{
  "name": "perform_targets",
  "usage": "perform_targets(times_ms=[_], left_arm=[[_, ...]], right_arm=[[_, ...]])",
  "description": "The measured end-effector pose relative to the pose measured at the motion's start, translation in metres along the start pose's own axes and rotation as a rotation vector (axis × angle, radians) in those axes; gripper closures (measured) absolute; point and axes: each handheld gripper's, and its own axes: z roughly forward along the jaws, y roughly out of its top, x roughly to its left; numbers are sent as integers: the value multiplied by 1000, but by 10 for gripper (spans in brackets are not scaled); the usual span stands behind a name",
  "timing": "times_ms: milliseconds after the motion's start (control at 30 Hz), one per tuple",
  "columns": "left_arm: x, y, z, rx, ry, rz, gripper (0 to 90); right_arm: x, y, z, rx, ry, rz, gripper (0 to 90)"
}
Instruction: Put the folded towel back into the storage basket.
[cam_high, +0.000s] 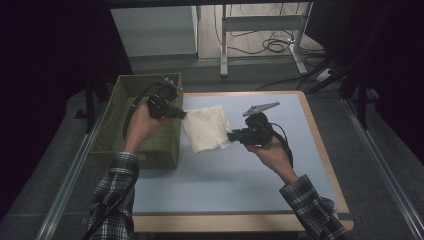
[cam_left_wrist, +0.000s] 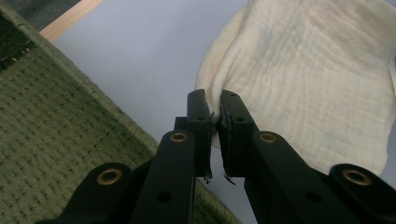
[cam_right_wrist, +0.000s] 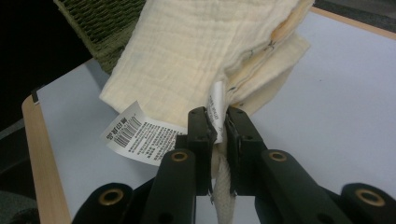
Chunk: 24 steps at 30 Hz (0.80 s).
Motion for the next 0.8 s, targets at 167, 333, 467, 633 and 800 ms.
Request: perform_targets(times_ms=[167,333,467,633,800], left_arm=[[10,-3,-10,-10,17,-15,842],[20,-9,-21,-23,36,-38,842],[28,-13,-29,-23,54,-49,842],[39,-19,-38,-9,83,-66,843],[51,-26,-47,-2,114,-88,843]], right_arm=[[3,12,9,-1,7,-4,809],[7,23,18,-10,23,-5,810],[12,33,26,-13,28,-11,810],[19,45,37,-14,35,-25,809],[28,57,50,-16,45,-30,809]])
